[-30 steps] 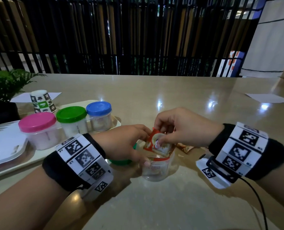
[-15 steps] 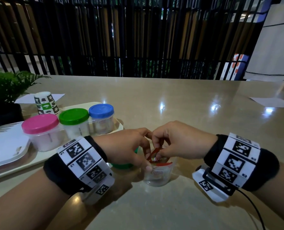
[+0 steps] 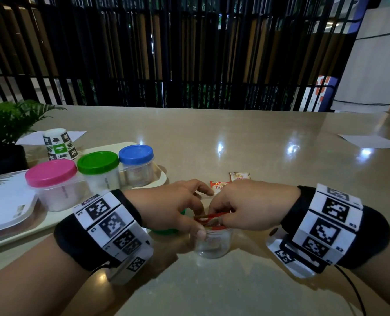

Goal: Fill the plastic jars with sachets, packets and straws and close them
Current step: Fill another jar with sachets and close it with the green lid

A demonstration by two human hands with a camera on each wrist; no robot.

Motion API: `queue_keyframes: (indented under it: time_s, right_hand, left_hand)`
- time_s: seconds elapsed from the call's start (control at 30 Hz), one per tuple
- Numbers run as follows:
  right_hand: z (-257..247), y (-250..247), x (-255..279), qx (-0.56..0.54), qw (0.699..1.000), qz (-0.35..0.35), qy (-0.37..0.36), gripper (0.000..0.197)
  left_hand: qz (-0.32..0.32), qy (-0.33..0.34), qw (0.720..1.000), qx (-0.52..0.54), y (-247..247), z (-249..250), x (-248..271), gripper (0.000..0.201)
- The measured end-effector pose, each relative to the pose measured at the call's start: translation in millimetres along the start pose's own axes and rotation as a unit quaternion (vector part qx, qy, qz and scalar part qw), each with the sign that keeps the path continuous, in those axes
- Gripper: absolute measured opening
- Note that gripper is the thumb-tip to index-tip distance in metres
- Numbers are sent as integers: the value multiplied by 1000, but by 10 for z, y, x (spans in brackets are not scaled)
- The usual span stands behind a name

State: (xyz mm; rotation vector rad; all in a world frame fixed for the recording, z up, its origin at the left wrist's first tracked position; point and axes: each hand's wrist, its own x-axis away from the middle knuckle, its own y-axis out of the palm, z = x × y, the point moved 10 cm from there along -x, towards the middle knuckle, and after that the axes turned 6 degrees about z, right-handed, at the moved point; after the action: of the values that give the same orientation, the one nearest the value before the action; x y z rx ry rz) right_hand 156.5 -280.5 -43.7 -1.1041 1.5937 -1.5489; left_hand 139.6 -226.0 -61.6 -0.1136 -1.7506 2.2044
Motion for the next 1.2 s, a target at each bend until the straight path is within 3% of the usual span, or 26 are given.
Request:
queue_keyframes:
  time_s: [0.13,0.2,0.3,0.43,0.53,0.67,0.87,1.03,1.13,1.2]
  right_hand:
    - [-12,32,-12,-20,1000,-10,5,27]
    - [25,-38,-49,-63,998,7,4,21]
    - [249,-308,-119,-133,988,69,27,16]
    - [874,-501,-336,-161,969,149,117,14]
    - [1229,-266,-583,-119,971,110,176,16]
    - [1250,162,-849,-36,985,-1,170,41]
    - [1189,303,-1106,-27,986,-27,159,60]
    - [1183,326,-1146,-36,986,-51,158,39]
    - [1207,257,-1144,-83,985,-5,152,18]
    - [1271,105,-1125,-107,981,62,146,9]
  left_hand:
    - [-3,-2,1000,4,1,0,9,37]
    - [-5,-3,1000,5,0,-5,13,37]
    - [-6,-6,1000,8,2,-17,12,39]
    - [-6,-5,1000,20,-2,-9,5,36]
    - [-7,-7,1000,24,6,-21,1,35]
    - [5,9,1000,22,3,-9,18,34]
    - [13,13,1000,16,-13,13,23,34]
    - [15,11,1000,-4,-9,29,38,36]
    - [15,10,1000,-4,-7,32,39,36]
    - [17,13,1000,-1,-9,41,33,36]
